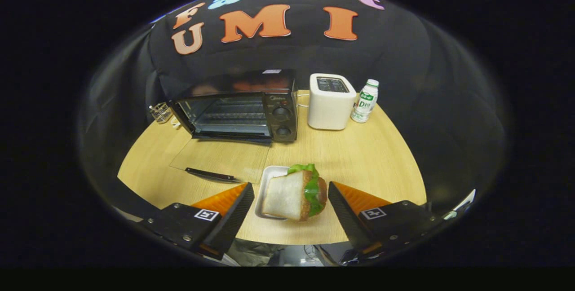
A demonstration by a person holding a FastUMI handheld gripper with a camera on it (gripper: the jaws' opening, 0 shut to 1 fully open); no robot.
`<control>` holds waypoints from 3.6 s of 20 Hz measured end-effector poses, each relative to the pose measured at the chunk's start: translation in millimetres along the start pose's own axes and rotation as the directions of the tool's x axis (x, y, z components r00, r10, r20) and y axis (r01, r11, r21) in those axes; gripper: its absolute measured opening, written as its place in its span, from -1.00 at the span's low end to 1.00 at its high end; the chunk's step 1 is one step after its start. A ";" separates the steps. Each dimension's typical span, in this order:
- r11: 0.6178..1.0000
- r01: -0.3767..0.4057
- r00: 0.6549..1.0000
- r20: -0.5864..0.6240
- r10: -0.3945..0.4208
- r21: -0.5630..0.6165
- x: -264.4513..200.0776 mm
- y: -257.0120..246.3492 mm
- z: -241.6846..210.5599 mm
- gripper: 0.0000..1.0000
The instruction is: Open the toaster oven, put the food inside, and close the toaster oven door.
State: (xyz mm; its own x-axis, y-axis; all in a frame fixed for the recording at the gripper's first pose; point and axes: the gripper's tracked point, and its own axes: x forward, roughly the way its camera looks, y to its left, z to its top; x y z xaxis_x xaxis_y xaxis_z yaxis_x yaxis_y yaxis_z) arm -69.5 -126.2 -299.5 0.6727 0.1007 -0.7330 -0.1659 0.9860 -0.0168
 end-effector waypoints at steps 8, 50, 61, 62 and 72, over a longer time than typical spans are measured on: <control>0.926 -0.153 0.957 -0.182 0.226 0.345 50.3 -19.6 -26.5 0.84; 0.264 -0.375 0.920 0.392 -0.014 0.889 134.2 192.2 112.0 -0.41; 0.015 -0.366 0.915 0.363 -0.178 0.931 200.9 171.2 135.6 -0.38; -0.014 -0.355 0.918 0.346 -0.196 0.935 203.3 168.3 134.9 -0.31; -0.009 -0.233 0.964 0.230 -0.131 0.972 190.0 184.9 106.1 0.96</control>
State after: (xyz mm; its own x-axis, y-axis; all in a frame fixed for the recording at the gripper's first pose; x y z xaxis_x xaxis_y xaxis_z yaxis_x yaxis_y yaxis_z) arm 104.1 89.4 -369.7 0.8362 -0.0012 -0.5484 0.5459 0.0974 0.8322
